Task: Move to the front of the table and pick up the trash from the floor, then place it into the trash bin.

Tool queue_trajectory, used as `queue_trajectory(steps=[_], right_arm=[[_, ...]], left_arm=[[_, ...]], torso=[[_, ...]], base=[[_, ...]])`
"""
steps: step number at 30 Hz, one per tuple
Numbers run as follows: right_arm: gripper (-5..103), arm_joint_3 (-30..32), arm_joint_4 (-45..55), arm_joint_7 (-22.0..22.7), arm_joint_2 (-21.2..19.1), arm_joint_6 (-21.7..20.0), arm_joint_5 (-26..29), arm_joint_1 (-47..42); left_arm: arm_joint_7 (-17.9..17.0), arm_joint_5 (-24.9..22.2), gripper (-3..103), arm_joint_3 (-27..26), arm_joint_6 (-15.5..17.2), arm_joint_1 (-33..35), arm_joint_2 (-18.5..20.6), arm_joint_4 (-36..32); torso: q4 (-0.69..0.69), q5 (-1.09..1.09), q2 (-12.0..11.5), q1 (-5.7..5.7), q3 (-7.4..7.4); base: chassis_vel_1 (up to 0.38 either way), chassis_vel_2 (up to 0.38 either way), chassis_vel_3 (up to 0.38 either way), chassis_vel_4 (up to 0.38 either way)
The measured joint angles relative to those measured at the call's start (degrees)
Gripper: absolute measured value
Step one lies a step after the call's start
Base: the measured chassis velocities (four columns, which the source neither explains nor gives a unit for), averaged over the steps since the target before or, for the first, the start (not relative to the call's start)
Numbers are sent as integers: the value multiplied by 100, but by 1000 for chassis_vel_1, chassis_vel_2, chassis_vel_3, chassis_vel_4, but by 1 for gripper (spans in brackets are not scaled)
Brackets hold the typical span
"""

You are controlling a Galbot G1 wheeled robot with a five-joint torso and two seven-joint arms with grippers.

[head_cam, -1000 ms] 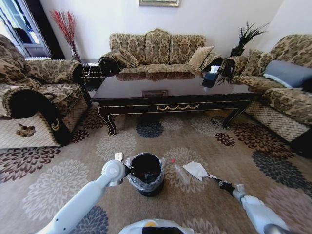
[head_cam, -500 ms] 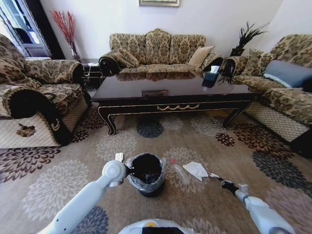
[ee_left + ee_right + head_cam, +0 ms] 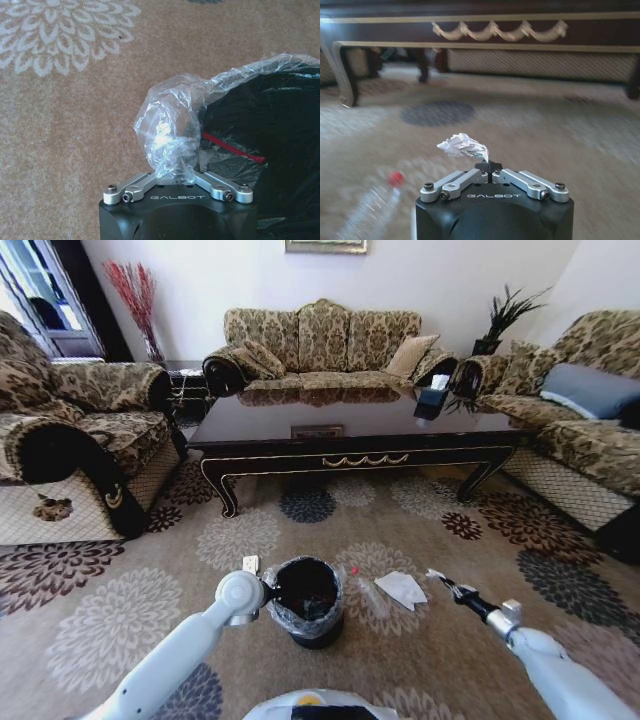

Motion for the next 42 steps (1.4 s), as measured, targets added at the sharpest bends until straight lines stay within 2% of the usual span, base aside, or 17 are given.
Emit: queue_trajectory(steps=[1, 6, 12, 13, 16, 20, 26, 32, 42], right_arm=[[0, 40, 477, 70, -37, -55, -3, -193], [0, 72, 1385, 185, -105, -181, -20, -537], [0, 91, 3248, 497, -158, -536, -185, -1202], [0, 91, 3248, 497, -158, -536, -185, -1202], [0, 55, 4167, 695, -171, -694, -311, -1440], [0, 25, 4896, 853, -248, -820, -379, -1630], [0, -33, 5391, 974, -286, -932, -474, -1783], [0, -96, 5811, 1071, -135, -993, -811, -2109], [0, -199, 5771, 1121, 34, -997, -1201, -2348]], left_arm=[[-10, -4, 0, 7, 0, 1, -10, -12], [-26, 4, 0, -1, 0, 61, -17, -55], [-38, 45, 0, 4, 0, 82, -61, -79], [-38, 45, 0, 4, 0, 82, -61, -79], [-42, 48, 0, 79, 0, -2, -105, -48], [-74, 40, 0, 186, 0, -92, -179, -32], [-98, 60, 0, 411, 0, -231, -294, 71], [-112, 124, 0, 720, 0, -385, -439, 171], [-117, 105, 0, 835, -1, -525, -483, 205]], torso=[[-2, 0, 0, 0, 0], [-1, 0, 0, 0, 0], [-1, 0, 0, 0, 0], [-1, 0, 0, 0, 0], [-1, -1, 0, 0, 0], [-1, -1, 0, 0, 0], [-2, 0, 0, 0, 0], [-2, 0, 0, 0, 0], [-1, 1, 0, 0, 0]], base=[[0, 0, 0, 0], [0, 0, 0, 0], [0, 0, 0, 0], [0, 0, 0, 0], [0, 0, 0, 0], [0, 0, 0, 0], [0, 0, 0, 0], [0, 0, 0, 0], [0, 0, 0, 0]])
